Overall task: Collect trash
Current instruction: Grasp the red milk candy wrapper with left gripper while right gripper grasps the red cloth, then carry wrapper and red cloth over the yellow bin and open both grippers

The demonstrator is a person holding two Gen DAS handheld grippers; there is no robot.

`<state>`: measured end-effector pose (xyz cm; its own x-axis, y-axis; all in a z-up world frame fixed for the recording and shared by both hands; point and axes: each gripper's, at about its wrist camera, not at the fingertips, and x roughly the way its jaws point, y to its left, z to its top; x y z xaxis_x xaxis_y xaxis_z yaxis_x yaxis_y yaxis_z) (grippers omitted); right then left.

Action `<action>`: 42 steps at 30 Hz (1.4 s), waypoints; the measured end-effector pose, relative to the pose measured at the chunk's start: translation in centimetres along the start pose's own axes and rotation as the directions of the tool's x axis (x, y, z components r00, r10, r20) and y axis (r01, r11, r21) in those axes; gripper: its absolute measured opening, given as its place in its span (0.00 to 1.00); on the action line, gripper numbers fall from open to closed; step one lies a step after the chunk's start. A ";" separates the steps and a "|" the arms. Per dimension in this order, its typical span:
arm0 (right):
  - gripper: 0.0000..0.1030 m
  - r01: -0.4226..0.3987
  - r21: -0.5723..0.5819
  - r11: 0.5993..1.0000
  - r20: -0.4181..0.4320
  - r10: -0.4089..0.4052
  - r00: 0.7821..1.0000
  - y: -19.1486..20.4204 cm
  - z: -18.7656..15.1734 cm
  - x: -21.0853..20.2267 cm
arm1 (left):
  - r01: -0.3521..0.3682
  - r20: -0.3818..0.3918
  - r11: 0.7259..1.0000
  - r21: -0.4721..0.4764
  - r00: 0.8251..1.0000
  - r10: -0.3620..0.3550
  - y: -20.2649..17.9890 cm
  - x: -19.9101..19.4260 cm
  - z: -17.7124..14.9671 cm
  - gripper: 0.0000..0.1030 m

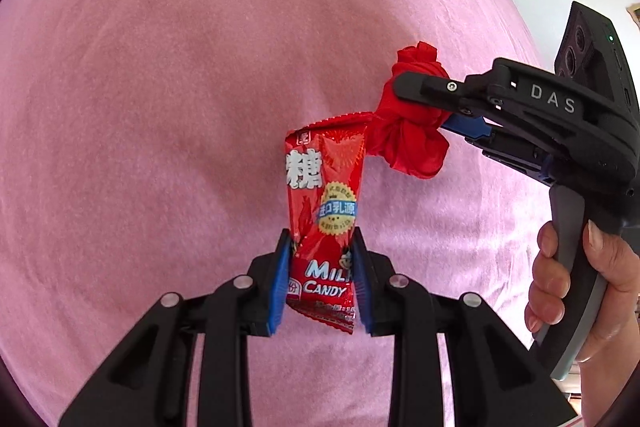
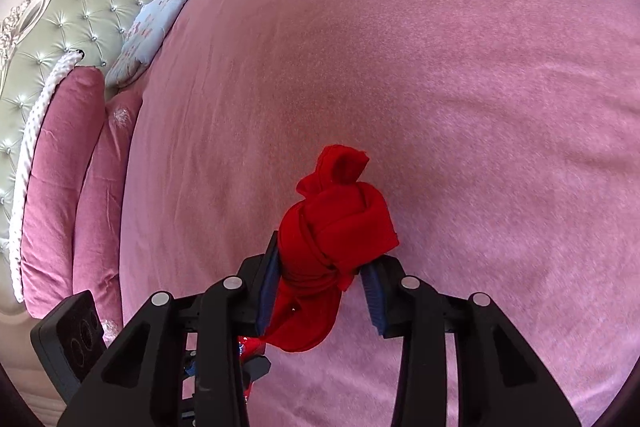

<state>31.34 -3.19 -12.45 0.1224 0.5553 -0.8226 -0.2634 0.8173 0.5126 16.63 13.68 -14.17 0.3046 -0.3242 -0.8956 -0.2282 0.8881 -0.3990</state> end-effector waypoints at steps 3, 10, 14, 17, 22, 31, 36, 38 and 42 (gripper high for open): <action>0.35 0.036 -0.017 0.999 -0.015 -0.037 0.999 -0.8 -3.3 -1.9 | 0.022 -0.032 1.000 0.022 0.999 -0.021 -1.4 -0.4 -3.1 0.28; 0.35 0.117 -0.021 0.993 -0.045 -0.118 0.992 -2.5 -12.2 -6.3 | 0.059 -0.137 0.994 0.092 0.990 -0.046 -4.8 -1.0 -11.1 0.27; 0.35 0.140 0.028 0.990 -0.044 -0.139 0.989 -3.2 -16.9 -9.0 | 0.076 -0.183 0.985 0.157 0.982 -0.047 -6.8 -1.9 -15.6 0.27; 0.35 0.158 0.074 0.985 -0.023 -0.157 0.987 -3.8 -20.2 -11.4 | 0.094 -0.218 0.976 0.197 0.975 -0.050 -8.0 -2.3 -18.6 0.27; 0.35 0.175 0.176 0.969 0.020 -0.182 0.983 -5.3 -25.8 -15.4 | 0.123 -0.261 0.944 0.308 0.965 -0.041 -10.6 -3.8 -22.5 0.27; 0.36 0.205 0.356 0.912 0.081 -0.249 0.965 -9.7 -36.4 -23.2 | 0.199 -0.357 0.836 0.511 0.934 -0.004 -17.5 -4.4 -29.0 0.27; 0.36 0.217 0.471 0.855 0.100 -0.296 0.950 -13.6 -42.6 -27.7 | 0.259 -0.421 0.748 0.611 0.907 0.030 -23.0 -3.1 -33.3 0.27; 0.36 0.221 0.517 0.827 0.103 -0.317 0.943 -15.3 -45.4 -29.4 | 0.284 -0.444 0.703 0.652 0.894 0.051 -25.5 -2.5 -35.1 0.27; 0.36 0.206 0.615 0.761 0.113 -0.344 0.932 -18.8 -51.2 -32.7 | 0.335 -0.489 0.615 0.714 0.867 0.096 -30.3 -1.1 -39.5 0.27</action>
<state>-16.66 -44.60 -7.77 0.3132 0.2538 -0.9152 0.4133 0.8312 0.3719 -13.31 -25.75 -8.81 -0.2103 -0.3550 -0.9109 0.6216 0.6706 -0.4049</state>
